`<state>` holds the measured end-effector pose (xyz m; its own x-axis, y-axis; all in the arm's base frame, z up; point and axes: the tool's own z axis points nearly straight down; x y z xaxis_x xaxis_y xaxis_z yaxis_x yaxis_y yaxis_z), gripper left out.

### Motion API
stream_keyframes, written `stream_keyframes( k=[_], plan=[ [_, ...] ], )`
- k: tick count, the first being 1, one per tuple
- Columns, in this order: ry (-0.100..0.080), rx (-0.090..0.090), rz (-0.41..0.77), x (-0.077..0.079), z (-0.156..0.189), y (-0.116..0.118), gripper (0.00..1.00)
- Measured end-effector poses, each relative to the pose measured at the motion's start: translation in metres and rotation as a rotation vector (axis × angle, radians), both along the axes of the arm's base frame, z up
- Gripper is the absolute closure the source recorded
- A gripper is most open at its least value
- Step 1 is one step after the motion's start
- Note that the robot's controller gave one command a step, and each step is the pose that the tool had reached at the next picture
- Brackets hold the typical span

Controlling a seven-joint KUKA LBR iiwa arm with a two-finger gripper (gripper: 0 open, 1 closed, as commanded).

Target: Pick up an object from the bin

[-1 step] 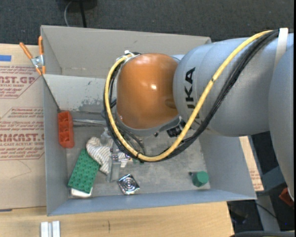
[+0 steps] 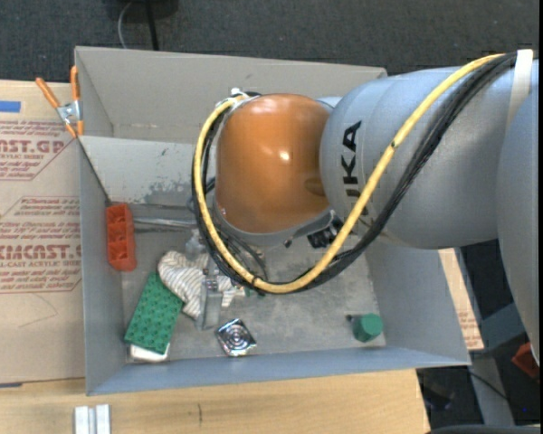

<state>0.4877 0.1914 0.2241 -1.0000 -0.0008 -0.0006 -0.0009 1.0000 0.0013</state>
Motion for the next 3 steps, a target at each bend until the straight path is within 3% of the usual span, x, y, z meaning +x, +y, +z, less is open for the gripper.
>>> stream_keyframes(
  k=[1,2,3],
  plan=[
    [-0.001,0.0,0.126,-0.002,-0.054,0.019,0.0],
    [-0.001,0.0,0.342,-0.005,-0.065,0.044,0.0],
    [-0.003,0.0,0.581,-0.003,-0.092,0.05,0.0]
  ],
)
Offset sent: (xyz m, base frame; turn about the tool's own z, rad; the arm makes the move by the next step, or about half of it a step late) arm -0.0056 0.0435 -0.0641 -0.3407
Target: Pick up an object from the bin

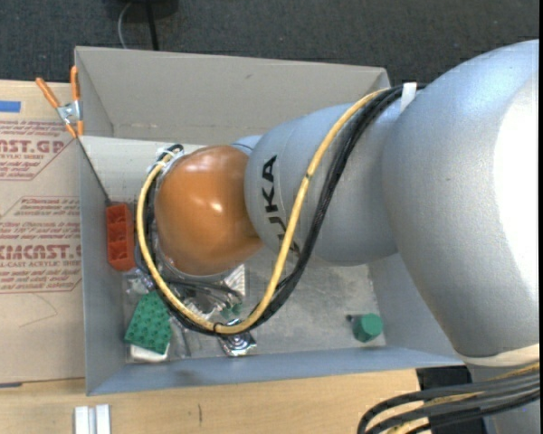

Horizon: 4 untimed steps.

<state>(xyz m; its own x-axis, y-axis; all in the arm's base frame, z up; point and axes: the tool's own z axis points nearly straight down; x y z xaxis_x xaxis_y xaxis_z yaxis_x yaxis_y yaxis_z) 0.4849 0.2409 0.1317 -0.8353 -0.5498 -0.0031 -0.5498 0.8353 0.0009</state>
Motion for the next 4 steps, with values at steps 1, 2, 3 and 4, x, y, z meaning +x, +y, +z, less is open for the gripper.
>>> stream_keyframes(
  k=[1,2,3,4],
  plan=[
    [-0.01,0.004,0.015,-0.002,-0.063,0.004,0.0],
    [-0.002,0.001,0.072,0.009,-0.059,0.007,1.0],
    [-0.002,0.002,0.071,0.009,-0.059,0.007,1.0],
    [-0.005,0.003,0.072,0.009,-0.02,0.009,1.0]
  ],
)
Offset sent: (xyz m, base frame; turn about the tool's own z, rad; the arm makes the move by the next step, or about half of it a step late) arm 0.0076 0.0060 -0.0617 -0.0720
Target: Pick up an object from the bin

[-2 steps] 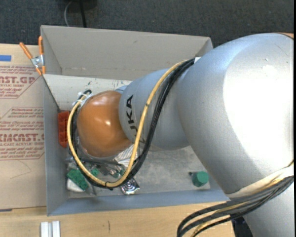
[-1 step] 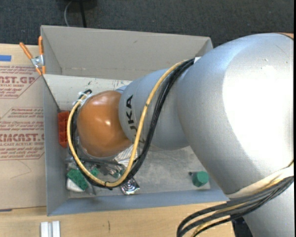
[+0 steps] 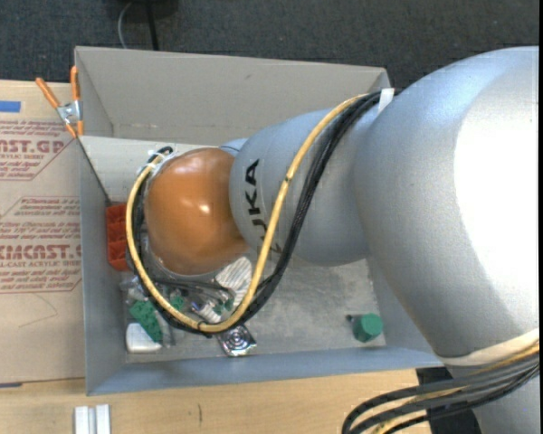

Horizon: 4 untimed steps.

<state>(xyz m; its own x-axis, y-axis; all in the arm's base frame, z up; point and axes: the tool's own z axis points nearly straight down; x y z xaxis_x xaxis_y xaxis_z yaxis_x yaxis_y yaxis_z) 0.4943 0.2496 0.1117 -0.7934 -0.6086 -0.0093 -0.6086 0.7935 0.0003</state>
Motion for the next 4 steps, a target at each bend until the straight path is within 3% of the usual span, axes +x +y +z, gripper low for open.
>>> stream_keyframes(
  k=[1,2,3,4],
  plan=[
    [0.003,0.001,-0.001,-0.001,-0.003,0.0,1.0],
    [-0.006,0.003,0.0,0.001,0.051,0.001,1.0],
    [0.005,0.003,0.0,-0.002,0.002,0.001,1.0],
    [-0.012,0.007,0.001,0.002,0.061,0.003,1.0]
  ],
)
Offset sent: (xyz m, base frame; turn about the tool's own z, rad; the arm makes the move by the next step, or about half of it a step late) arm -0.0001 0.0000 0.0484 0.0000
